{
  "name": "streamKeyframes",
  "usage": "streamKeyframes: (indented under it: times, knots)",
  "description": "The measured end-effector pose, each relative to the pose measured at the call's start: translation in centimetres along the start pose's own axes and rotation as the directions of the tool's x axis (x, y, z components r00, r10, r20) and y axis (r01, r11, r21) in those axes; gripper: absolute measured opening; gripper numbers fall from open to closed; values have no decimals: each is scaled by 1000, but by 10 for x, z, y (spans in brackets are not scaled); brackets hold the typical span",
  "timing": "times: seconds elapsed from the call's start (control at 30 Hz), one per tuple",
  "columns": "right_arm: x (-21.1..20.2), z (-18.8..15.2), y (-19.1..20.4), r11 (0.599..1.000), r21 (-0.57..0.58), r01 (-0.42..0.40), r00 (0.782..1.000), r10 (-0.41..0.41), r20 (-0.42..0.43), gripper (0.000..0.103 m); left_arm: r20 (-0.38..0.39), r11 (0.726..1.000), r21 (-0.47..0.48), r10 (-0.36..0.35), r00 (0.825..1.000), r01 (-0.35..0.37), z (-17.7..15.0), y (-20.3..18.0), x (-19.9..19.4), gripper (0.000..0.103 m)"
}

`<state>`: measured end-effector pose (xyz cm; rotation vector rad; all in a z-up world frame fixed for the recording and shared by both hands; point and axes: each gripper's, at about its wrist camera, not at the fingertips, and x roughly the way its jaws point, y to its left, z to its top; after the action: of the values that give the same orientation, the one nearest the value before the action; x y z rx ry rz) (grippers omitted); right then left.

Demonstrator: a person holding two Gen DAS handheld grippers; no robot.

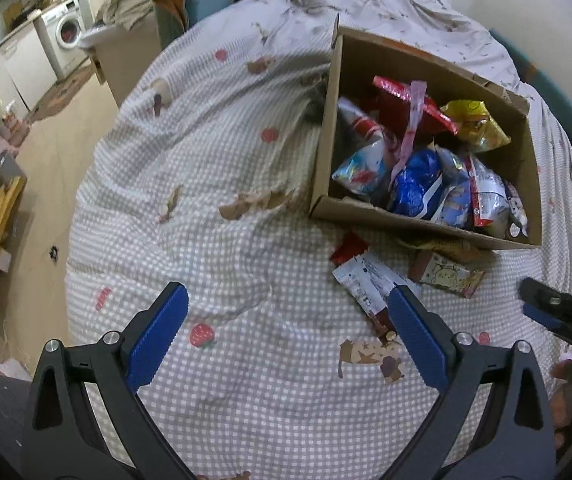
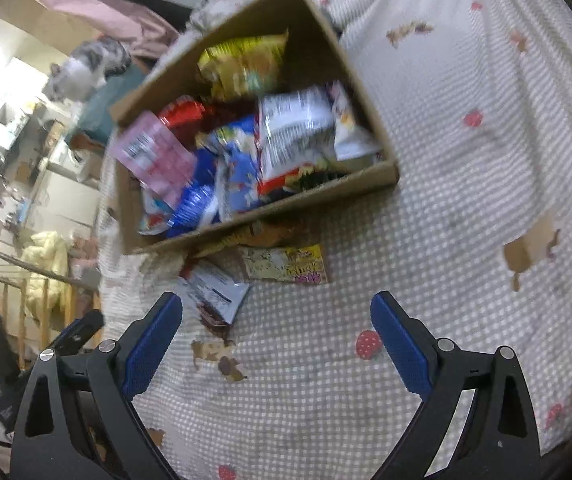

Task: Organize snacks
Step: 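Grasp the brown striped candy bar with the right tool while the left tool moves toward the white packet, then lift the brown candy bar with the right tool while the left tool reaches around the white packet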

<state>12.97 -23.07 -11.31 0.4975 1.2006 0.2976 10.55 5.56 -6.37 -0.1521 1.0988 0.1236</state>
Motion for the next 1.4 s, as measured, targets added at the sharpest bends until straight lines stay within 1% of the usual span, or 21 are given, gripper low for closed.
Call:
streamKeyframes:
  times: [0.03, 0.17, 0.3, 0.37, 0.43, 0.47, 0.5, 0.57, 0.63, 0.67, 0.7, 0.77, 0.87, 0.93, 1.03, 1.1, 1.13, 1.23, 1.27, 1.33, 1.4]
  knots:
    - [10, 2, 2, 1000, -14, 18, 1000, -18, -20, 97, -8, 1000, -3, 1, 1000, -1, 0, 0, 2, 99]
    - [39, 10, 10, 993, -88, 83, 995, -88, -52, 97, -24, 1000, -8, -1, 1000, 1, 2, -1, 7, 99]
    - [68, 18, 16, 981, -167, 95, 991, -109, -78, 97, -34, 1000, -19, 6, 999, -6, 4, 1, 11, 99]
    - [76, 21, 17, 972, -209, 110, 989, -128, -72, 97, -41, 999, -34, 5, 999, -6, 5, 5, 13, 99]
    - [81, 24, 18, 967, -236, 97, 991, -117, -70, 96, -48, 999, -48, 4, 999, -6, 6, 8, 14, 99]
    - [82, 25, 18, 966, -249, 74, 992, -96, -78, 86, -51, 999, -55, 1, 999, -4, 6, 8, 15, 99]
    - [83, 23, 19, 962, -268, 57, 992, -84, -91, 79, -53, 998, -60, -3, 999, 0, 7, 9, 15, 99]
    - [84, 18, 20, 954, -298, 40, 991, -75, -107, 53, -47, 998, -64, -7, 999, 4, 8, 8, 15, 99]
    - [83, 13, 20, 955, -296, 8, 991, -48, -127, 43, -40, 999, -49, 5, 999, -7, 10, 5, 15, 99]
    - [79, 9, 21, 954, -298, -22, 990, -20, -137, 35, -37, 999, -48, 6, 999, -8, 10, 5, 14, 99]
    - [75, 5, 23, 952, -303, -37, 990, -5, -139, 32, -34, 999, -49, 5, 999, -7, 11, 5, 13, 99]
    - [65, -4, 31, 939, -334, -85, 988, 36, -151, 23, -30, 998, -60, 4, 1000, -6, 11, 7, 11, 99]
    - [64, -20, 49, 914, -389, -116, 981, 44, -187, 22, -36, 996, -88, -4, 999, 1, 12, 11, 11, 99]
    - [67, -28, 60, 903, -417, -106, 983, 31, -182, 22, -34, 996, -88, 3, 999, -6, 12, 11, 11, 99]
    - [85, -24, 69, 906, -413, -90, 983, 15, -181, 22, -27, 996, -77, 31, 999, -33, 12, 13, 13, 99]
    - [92, -20, 70, 904, -424, -63, 985, -11, -171, 21, -49, 996, -89, 25, 999, -29, 12, 16, 18, 99]
    - [94, -19, 69, 906, -421, -52, 985, -23, -170, 19, -62, 995, -94, 22, 998, -28, 11, 17, 21, 99]
    - [94, -16, 64, 920, -391, 5, 986, -69, -150, 20, -107, 993, -111, 23, 994, -35, 8, 20, 32, 98]
    - [93, -15, 61, 926, -377, 21, 985, -84, -151, 26, -115, 993, -118, 17, 993, -31, 8, 20, 34, 98]
    - [94, -15, 53, 943, -333, 10, 979, -76, -187, 26, -115, 993, -114, 17, 993, -30, 7, 18, 35, 98]
    - [98, -17, 49, 950, -312, -2, 975, -68, -213, 26, -110, 995, -97, 21, 994, -32, 7, 13, 35, 98]
